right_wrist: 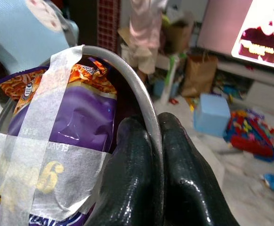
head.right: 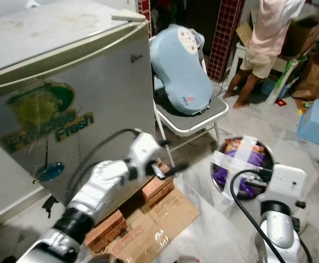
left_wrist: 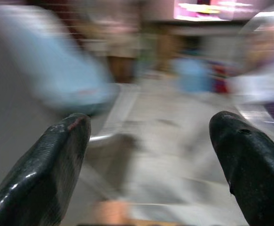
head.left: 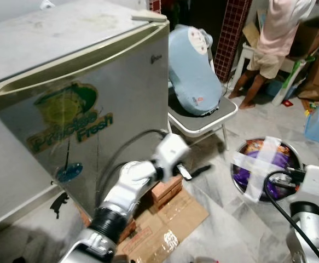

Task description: Restocking fridge

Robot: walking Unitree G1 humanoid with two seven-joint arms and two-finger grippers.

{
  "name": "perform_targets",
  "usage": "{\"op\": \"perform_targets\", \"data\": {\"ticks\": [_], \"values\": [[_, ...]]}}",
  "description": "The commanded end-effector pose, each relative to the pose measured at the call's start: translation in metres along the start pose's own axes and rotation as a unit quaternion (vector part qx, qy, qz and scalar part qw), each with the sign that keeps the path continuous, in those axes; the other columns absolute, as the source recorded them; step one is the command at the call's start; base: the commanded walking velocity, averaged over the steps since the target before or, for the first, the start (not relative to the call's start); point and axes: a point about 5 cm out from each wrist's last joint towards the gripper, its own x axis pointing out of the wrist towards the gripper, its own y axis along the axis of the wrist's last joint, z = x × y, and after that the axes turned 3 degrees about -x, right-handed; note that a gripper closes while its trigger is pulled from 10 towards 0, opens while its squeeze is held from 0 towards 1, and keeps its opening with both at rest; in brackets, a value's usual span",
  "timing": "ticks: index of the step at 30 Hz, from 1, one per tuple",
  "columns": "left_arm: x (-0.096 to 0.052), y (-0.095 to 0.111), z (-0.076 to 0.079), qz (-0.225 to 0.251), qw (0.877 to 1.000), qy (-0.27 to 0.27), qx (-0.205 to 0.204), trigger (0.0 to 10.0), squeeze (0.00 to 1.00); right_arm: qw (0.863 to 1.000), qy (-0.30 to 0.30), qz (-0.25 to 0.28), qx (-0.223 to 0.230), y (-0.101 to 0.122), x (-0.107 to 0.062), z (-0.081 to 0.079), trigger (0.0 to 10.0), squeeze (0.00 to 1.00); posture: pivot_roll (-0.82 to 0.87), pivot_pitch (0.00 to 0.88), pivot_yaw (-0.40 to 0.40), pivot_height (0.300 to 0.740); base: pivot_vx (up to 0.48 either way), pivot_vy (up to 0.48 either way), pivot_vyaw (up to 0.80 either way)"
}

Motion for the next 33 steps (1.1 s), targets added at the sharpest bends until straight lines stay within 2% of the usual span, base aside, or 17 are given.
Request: {"op": "perform_targets", "data": {"ticks": [1, 4, 9, 14, 15, 16, 19, 22, 24, 33], "values": [[-0.014, -0.005, -0.029, 0.001, 0.993, 0.115, -0.012, 10.0, 0.00, 1.000, 0.013, 0.003, 0.009, 0.001, 0.004, -0.003, 10.0, 0.00, 0.00, 0.000, -0.011, 0.740, 0.000, 0.000, 0.00], [-0.029, -0.007, -0.054, 0.001, 0.980, 0.197, -0.017, 10.0, 0.00, 1.000, 0.019, 0.001, 0.013, 0.000, 0.006, -0.005, 10.0, 0.00, 0.01, 0.000, -0.016, 0.740, 0.000, 0.000, 0.00], [-0.058, -0.003, -0.103, 0.011, 0.938, 0.346, -0.019, 10.0, 0.00, 0.999, 0.032, 0.005, 0.011, 0.003, 0.006, -0.007, 10.0, 0.00, 0.01, 0.000, -0.020, 0.740, 0.000, 0.000, 0.00], [-0.069, -0.004, -0.113, 0.013, 0.919, 0.394, -0.026, 10.0, 0.00, 0.999, 0.033, -0.005, 0.022, 0.001, 0.004, -0.006, 10.0, 0.00, 0.00, 0.000, -0.013, 0.740, 0.000, 0.000, 0.00], [-0.076, -0.011, -0.113, 0.007, 0.912, 0.409, -0.034, 10.0, 0.00, 0.999, 0.033, -0.015, 0.032, -0.003, 0.002, -0.005, 10.0, 0.00, 0.00, 0.000, -0.011, 0.740, 0.000, 0.000, 0.00], [-0.079, -0.013, -0.112, 0.006, 0.911, 0.411, -0.034, 10.0, 0.00, 0.999, 0.032, -0.020, 0.037, -0.005, 0.002, -0.005, 10.0, 0.00, 0.00, 0.000, -0.010, 0.740, 0.000, 0.000, 0.00], [-0.077, -0.021, -0.096, 0.003, 0.926, 0.376, -0.019, 10.0, 0.00, 0.998, 0.037, -0.025, 0.033, -0.007, 0.000, -0.007, 10.0, 0.00, 0.01, 0.000, -0.012, 0.740, 0.000, 0.000, 0.00], [-0.076, -0.021, -0.089, 0.004, 0.932, 0.363, 0.000, 10.0, 0.00, 0.998, 0.038, -0.027, 0.036, -0.008, -0.001, -0.008, 10.0, 0.00, 0.01, 0.000, -0.012, 0.740, 0.000, 0.000, 0.00], [-0.075, -0.023, -0.079, 0.003, 0.940, 0.341, 0.011, 10.0, 0.00, 0.998, 0.041, -0.028, 0.036, -0.008, 0.000, -0.010, 10.0, 0.00, 0.01, 0.000, -0.015, 0.740, 0.000, 0.000, 0.00], [-0.077, -0.023, -0.079, 0.003, 0.940, 0.342, 0.002, 10.0, 0.00, 0.998, 0.044, -0.029, 0.038, -0.008, 0.001, -0.012, 10.0, 0.00, 0.01, 0.000, -0.013, 0.740, -0.248, 0.000, 0.00]]}}
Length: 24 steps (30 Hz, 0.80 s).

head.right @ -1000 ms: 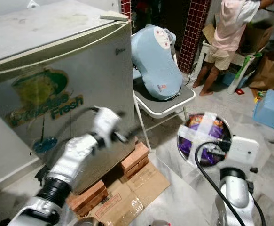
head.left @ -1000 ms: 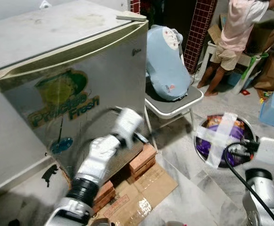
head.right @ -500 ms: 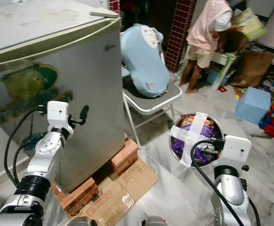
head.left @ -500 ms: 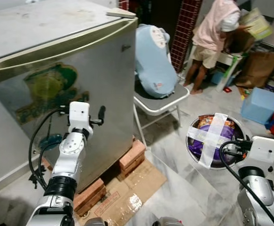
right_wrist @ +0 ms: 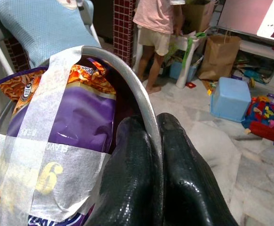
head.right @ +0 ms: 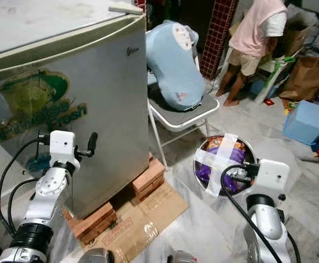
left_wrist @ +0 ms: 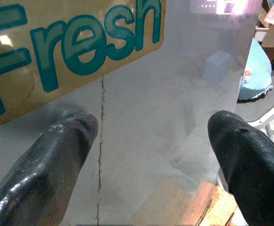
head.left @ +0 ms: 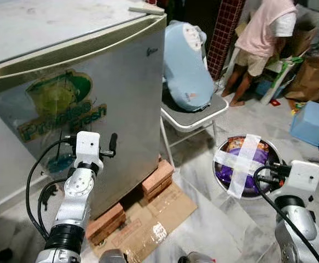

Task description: Restocking fridge

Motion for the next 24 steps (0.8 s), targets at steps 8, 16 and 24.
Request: {"op": "perform_targets", "data": {"ticks": [8, 16, 24], "values": [[-0.004, 0.000, -0.005, -0.007, 1.000, 0.001, 0.003, 10.0, 0.00, 1.000, -0.008, -0.002, 0.006, -0.001, -0.002, 0.001, 10.0, 0.00, 0.02, 0.000, -0.006, 0.740, -0.317, 0.000, 0.00], [-0.005, 0.002, -0.008, -0.004, 1.000, 0.006, 0.007, 10.0, 0.00, 1.000, -0.004, -0.001, 0.008, -0.001, 0.000, -0.002, 10.0, 0.00, 0.03, 0.000, -0.001, 0.740, -0.153, 0.000, 0.00], [-0.010, 0.005, -0.026, -0.007, 1.000, 0.024, 0.003, 10.0, 0.00, 1.000, -0.004, -0.013, 0.021, -0.002, -0.003, 0.007, 10.0, 0.00, 0.04, 0.000, -0.003, 0.740, 0.000, 0.000, 0.00]]}}
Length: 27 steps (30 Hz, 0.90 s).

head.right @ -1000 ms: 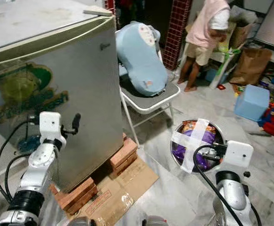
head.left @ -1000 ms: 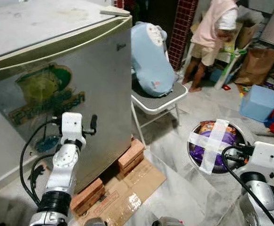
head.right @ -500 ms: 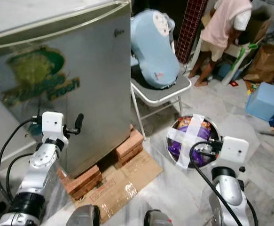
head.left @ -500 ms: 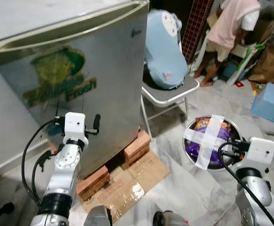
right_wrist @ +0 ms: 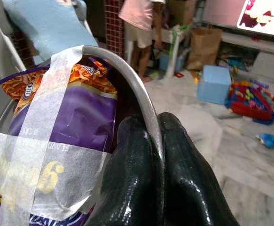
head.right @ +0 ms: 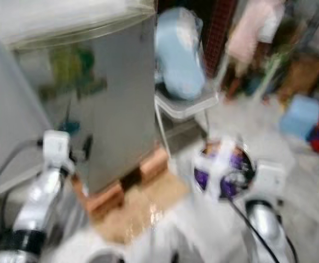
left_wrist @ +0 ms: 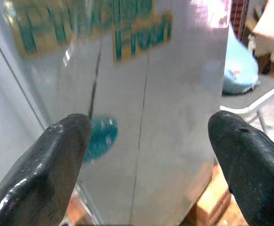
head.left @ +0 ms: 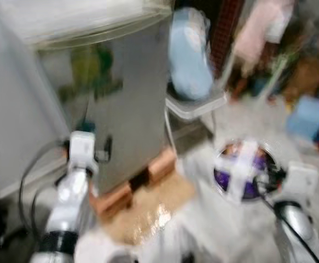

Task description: Restocking fridge

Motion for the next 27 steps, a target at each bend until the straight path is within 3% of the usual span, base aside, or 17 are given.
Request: {"op": "perform_targets", "data": {"ticks": [1, 6, 11, 24, 27], "values": [[-0.003, -0.003, -0.005, -0.013, 1.000, 0.007, -0.010, 10.0, 0.00, 1.000, 0.001, 0.014, 0.011, 0.010, 0.001, 0.003, 10.0, 0.00, 0.04, 0.000, -0.003, 0.740, 0.000, 0.000, 0.00], [-0.011, -0.015, -0.015, -0.033, 0.999, 0.024, -0.025, 10.0, 0.00, 0.998, -0.020, -0.006, 0.055, 0.002, -0.001, 0.004, 10.0, 0.00, 0.04, 0.000, -0.003, 0.740, 0.000, 0.000, 0.00], [-0.014, -0.021, -0.013, -0.045, 0.999, 0.021, -0.023, 10.0, 0.00, 0.999, 0.001, 0.001, 0.054, 0.005, 0.000, -0.009, 10.0, 0.00, 0.04, 0.000, -0.009, 0.740, 0.000, 0.400, 0.00], [-0.010, -0.022, -0.011, -0.047, 0.999, 0.016, -0.023, 10.0, 0.00, 0.999, -0.004, -0.002, 0.051, 0.006, 0.000, -0.004, 10.0, 0.00, 0.02, 0.000, -0.008, 0.740, 0.000, 0.480, 0.00], [-0.009, -0.023, -0.009, -0.047, 0.999, 0.011, -0.019, 10.0, 0.00, 0.999, 0.023, 0.019, 0.040, 0.008, -0.002, -0.008, 10.0, 0.00, 0.02, 0.000, -0.005, 0.740, 0.000, 0.480, 0.00]]}}
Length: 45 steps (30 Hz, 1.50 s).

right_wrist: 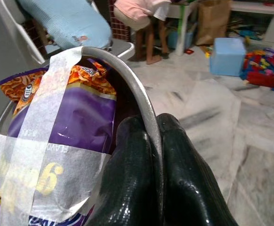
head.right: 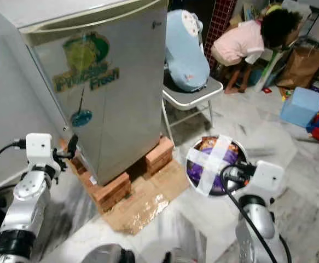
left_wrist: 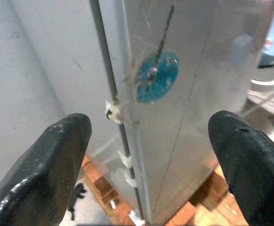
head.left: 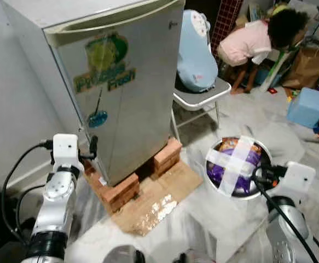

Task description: Restocking fridge

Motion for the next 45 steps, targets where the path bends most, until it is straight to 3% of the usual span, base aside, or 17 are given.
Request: {"op": "perform_targets", "data": {"ticks": [1, 3, 8, 11, 17, 19, 23, 30, 34, 45], "values": [[0.002, 0.005, -0.005, 0.009, 1.000, 0.003, 0.012, 10.0, 0.00, 0.998, 0.039, 0.044, -0.009, 0.011, 0.000, -0.010, 10.0, 0.00, 0.02, 0.000, -0.005, 0.740, 0.000, 0.480, 0.00], [0.002, 0.005, -0.004, 0.013, 1.000, -0.005, 0.021, 10.0, 0.00, 0.992, 0.069, 0.090, -0.059, 0.020, -0.001, -0.019, 10.0, 0.00, 0.02, 0.000, 0.004, 0.740, 0.000, 0.000, 0.00], [0.002, 0.010, -0.001, 0.042, 0.998, -0.017, 0.033, 10.0, 0.00, 0.983, 0.057, 0.129, -0.118, 0.030, 0.003, -0.025, 10.0, 0.00, 0.02, 0.000, 0.006, 0.740, 0.000, 0.000, 0.00], [0.003, 0.011, -0.002, 0.048, 0.998, -0.015, 0.035, 10.0, 0.00, 0.977, 0.054, 0.185, -0.096, 0.040, 0.006, -0.031, 10.0, 0.00, 0.02, 0.000, 0.006, 0.740, 0.000, 0.000, 0.00], [0.004, 0.013, 0.001, 0.057, 0.998, -0.015, 0.030, 10.0, 0.00, 0.970, 0.034, 0.222, -0.091, 0.048, 0.008, -0.030, 10.0, 0.00, 0.03, 0.000, 0.005, 0.740, 0.000, 0.000, 0.00], [0.004, 0.013, 0.003, 0.059, 0.998, -0.017, 0.030, 10.0, 0.00, 0.972, 0.027, 0.220, -0.079, 0.047, 0.009, -0.029, 10.0, 0.00, 0.03, 0.000, 0.005, 0.740, 0.000, 0.000, 0.00], [0.004, 0.011, 0.002, 0.052, 0.998, -0.016, 0.036, 10.0, 0.00, 0.983, 0.002, 0.186, -0.011, 0.038, 0.013, -0.029, 10.0, 0.00, 0.03, 0.000, 0.008, 0.740, 0.000, 0.000, 0.00], [0.005, 0.006, -0.008, 0.033, 0.999, -0.001, 0.035, 10.0, 0.00, 0.988, -0.015, 0.145, 0.042, 0.025, 0.010, -0.028, 10.0, 0.00, 0.03, 0.000, 0.010, 0.740, 0.000, 0.000, 0.00], [0.006, 0.008, -0.007, 0.035, 0.999, -0.012, 0.026, 10.0, 0.00, 0.990, -0.019, 0.128, 0.062, 0.022, 0.008, -0.028, 10.0, 0.00, 0.03, 0.000, 0.009, 0.740, 0.000, 0.162, 0.00], [0.011, 0.011, -0.004, 0.038, 0.999, -0.018, 0.021, 10.0, 0.00, 0.990, -0.028, 0.121, 0.061, 0.021, 0.006, -0.025, 10.0, 0.00, 0.02, 0.000, 0.010, 0.740, 0.000, 0.468, -0.11]]}}
